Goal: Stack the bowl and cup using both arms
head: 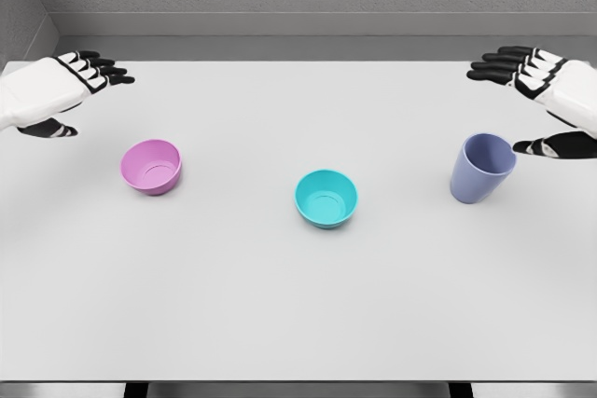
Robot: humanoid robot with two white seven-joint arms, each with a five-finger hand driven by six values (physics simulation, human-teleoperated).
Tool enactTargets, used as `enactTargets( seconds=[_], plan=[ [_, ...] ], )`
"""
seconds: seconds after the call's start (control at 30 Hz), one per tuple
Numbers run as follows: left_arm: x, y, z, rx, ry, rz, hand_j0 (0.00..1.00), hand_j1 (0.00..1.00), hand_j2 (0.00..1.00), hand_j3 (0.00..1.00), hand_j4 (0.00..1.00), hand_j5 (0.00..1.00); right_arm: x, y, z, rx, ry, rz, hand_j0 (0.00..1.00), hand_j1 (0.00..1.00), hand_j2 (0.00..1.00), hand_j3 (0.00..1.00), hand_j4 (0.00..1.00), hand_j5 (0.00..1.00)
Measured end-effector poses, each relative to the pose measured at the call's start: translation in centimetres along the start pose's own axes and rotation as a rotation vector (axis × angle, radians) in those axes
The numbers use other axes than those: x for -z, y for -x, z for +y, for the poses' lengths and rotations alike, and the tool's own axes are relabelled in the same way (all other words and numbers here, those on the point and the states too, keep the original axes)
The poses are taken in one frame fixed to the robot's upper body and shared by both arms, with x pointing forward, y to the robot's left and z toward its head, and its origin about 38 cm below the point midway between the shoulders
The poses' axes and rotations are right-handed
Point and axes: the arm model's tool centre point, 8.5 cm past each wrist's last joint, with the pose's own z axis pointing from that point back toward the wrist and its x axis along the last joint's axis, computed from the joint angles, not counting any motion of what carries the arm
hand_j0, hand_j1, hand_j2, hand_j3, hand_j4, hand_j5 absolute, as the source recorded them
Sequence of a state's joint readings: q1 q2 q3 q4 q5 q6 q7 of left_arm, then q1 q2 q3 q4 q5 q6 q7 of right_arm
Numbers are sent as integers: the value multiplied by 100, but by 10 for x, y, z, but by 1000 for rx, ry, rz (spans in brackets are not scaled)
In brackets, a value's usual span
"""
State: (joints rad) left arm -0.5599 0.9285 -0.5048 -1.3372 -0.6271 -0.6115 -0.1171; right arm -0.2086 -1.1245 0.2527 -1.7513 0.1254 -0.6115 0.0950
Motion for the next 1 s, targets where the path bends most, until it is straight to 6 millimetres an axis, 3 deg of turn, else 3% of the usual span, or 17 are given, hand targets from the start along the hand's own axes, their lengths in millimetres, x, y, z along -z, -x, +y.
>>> enactTargets(
  seconds=[0.17, 0.3, 0.63, 1.0],
  plan=[
    [1, 0, -1, 42, 30, 1, 100, 100, 100, 100, 100, 100, 5, 0, -13, -29, 18, -11, 100, 100, 100, 100, 100, 100],
    [7, -5, -10, 81, 153, -9, 100, 100, 100, 100, 100, 100, 3, 1, -12, -28, 14, -6, 100, 100, 100, 100, 100, 100],
    [40, -44, -19, 109, 218, -110, 100, 100, 100, 100, 100, 100, 0, 4, -12, -31, 6, 8, 100, 100, 100, 100, 100, 100],
    [45, -54, -27, 156, 267, -135, 100, 100, 100, 100, 100, 100, -1, 5, -13, -35, 5, 11, 100, 100, 100, 100, 100, 100]
  ],
)
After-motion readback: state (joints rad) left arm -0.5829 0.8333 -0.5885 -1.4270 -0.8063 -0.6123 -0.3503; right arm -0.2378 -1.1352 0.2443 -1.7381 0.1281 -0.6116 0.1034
